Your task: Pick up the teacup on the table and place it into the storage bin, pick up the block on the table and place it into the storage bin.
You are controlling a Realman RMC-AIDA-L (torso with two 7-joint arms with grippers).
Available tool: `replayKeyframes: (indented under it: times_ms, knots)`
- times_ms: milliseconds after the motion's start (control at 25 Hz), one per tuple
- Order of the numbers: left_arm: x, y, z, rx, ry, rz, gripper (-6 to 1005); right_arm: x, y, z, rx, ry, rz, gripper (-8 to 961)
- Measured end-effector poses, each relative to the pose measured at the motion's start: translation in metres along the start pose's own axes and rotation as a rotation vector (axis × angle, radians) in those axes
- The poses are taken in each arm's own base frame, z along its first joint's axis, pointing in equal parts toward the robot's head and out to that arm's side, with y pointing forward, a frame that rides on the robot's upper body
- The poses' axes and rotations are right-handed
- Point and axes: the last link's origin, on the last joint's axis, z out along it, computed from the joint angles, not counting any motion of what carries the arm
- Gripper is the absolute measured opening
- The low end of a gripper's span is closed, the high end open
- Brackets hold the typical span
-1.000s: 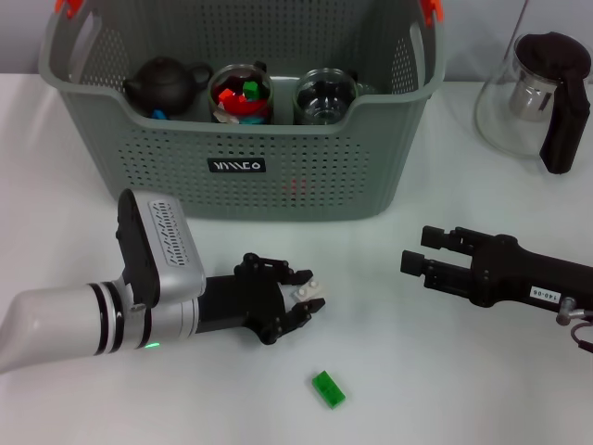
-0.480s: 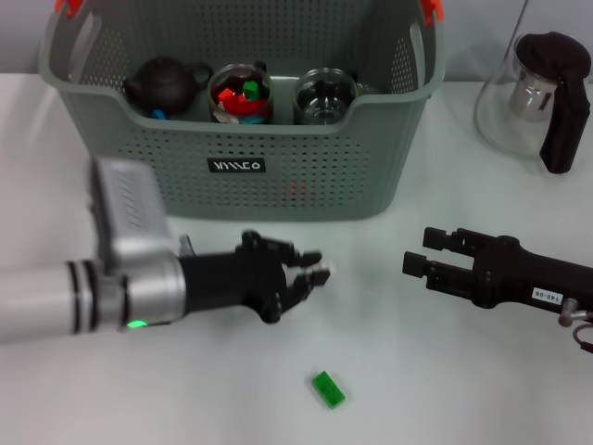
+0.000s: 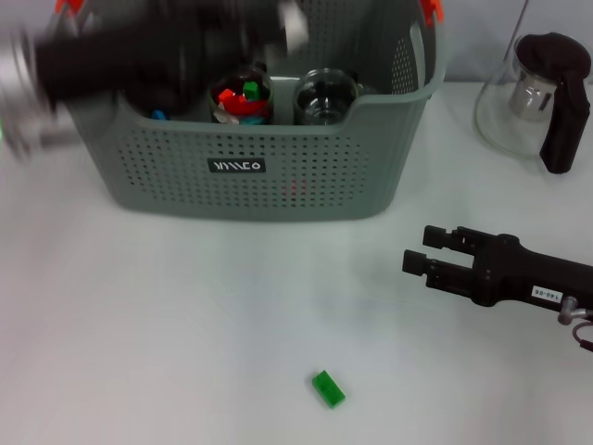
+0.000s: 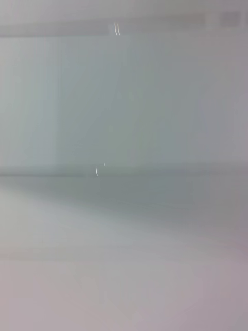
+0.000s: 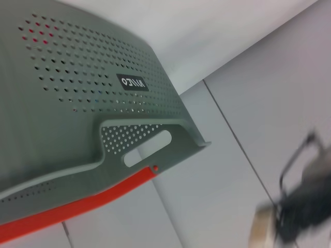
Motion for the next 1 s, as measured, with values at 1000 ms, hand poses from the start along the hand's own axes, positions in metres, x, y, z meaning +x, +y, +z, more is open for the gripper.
replayKeyframes:
  times_ms: [1000]
  knots:
    - [-0.029,-0.053,0.056,0.389,-0.379,0.157,413,0.0,0.001,0.002,-0.004,-0.005,0.001,714]
